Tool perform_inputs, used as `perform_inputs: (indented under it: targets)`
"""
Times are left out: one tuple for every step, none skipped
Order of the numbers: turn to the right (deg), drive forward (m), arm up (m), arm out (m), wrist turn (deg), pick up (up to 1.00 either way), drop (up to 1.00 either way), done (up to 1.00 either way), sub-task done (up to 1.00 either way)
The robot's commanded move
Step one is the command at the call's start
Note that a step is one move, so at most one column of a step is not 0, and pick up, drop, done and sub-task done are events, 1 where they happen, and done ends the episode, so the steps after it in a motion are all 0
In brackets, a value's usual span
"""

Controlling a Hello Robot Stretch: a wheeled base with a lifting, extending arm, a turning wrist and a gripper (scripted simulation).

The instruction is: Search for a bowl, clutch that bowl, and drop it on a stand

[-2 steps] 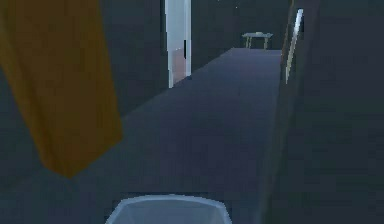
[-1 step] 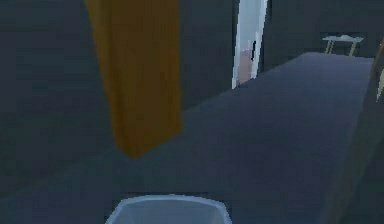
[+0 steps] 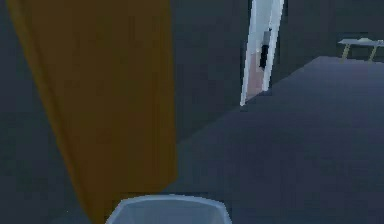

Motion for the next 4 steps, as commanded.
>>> perform_inputs:
  targets:
    - [24.0,0.0,0.0,0.0,0.0,0.0,0.0,0.0,0.0]
    - [0.0,1.0,0.0,0.0,0.0,0.0,0.0,0.0,0.0]
    - [0.0,1.0,0.0,0.0,0.0,0.0,0.0,0.0,0.0]
    - [0.0,1.0,0.0,0.0,0.0,0.0,0.0,0.0,0.0]
